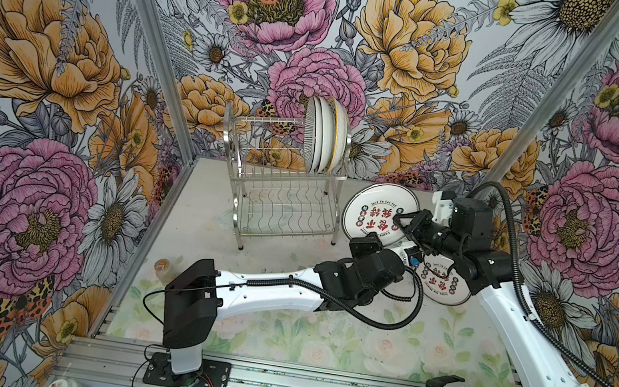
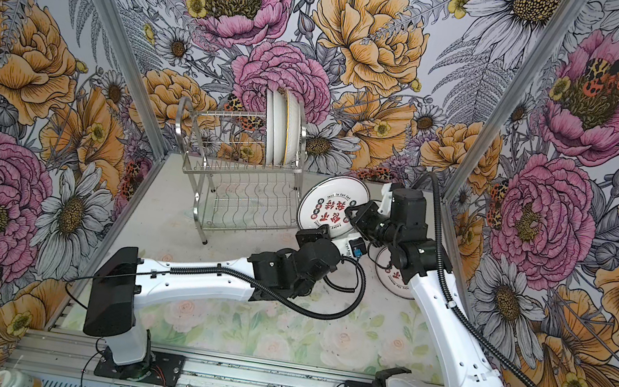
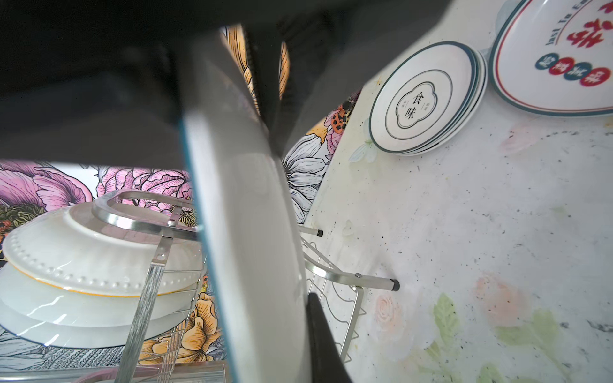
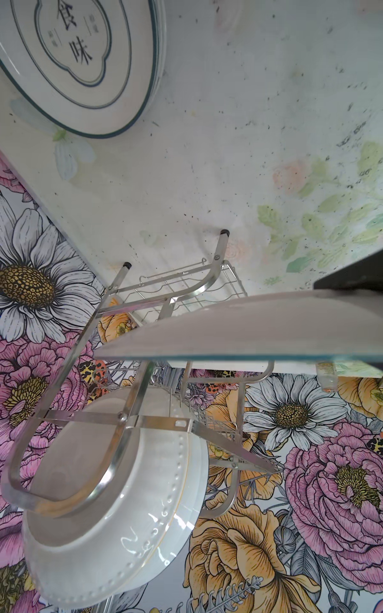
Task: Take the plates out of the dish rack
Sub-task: 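Hold the plate up with the left gripper while the right gripper grasps its rim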
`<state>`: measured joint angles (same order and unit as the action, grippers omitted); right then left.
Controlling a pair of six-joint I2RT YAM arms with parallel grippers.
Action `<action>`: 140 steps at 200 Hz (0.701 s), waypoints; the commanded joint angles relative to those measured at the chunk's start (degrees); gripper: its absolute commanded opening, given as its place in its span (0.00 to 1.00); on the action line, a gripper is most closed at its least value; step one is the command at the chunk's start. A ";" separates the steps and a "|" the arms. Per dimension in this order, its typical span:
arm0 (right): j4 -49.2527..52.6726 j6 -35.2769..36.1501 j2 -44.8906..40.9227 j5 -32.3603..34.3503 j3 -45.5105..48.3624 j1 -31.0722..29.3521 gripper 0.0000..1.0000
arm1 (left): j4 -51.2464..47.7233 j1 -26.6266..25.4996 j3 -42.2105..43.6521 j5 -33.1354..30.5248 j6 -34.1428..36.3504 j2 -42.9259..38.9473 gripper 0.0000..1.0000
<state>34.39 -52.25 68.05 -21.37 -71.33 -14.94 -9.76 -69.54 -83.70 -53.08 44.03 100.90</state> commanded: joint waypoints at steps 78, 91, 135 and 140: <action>-4.90 3.27 -3.69 -1.23 1.94 0.27 0.00 | 5.53 -1.00 -4.19 3.23 -1.34 1.31 0.12; -4.95 3.38 -3.98 -1.24 1.77 0.78 0.00 | 5.71 -0.99 -4.29 3.50 -1.23 1.23 0.16; -5.12 3.38 -4.50 -1.04 1.63 1.76 0.00 | 6.31 -1.10 -4.67 4.53 -2.10 0.40 0.48; -5.12 3.25 -4.59 -0.95 1.63 1.85 0.00 | 6.42 -1.12 -4.63 4.55 -2.23 0.27 0.50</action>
<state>32.12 -50.24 65.04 -20.43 -69.21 -13.34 -7.90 -70.39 -85.82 -50.96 43.94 102.54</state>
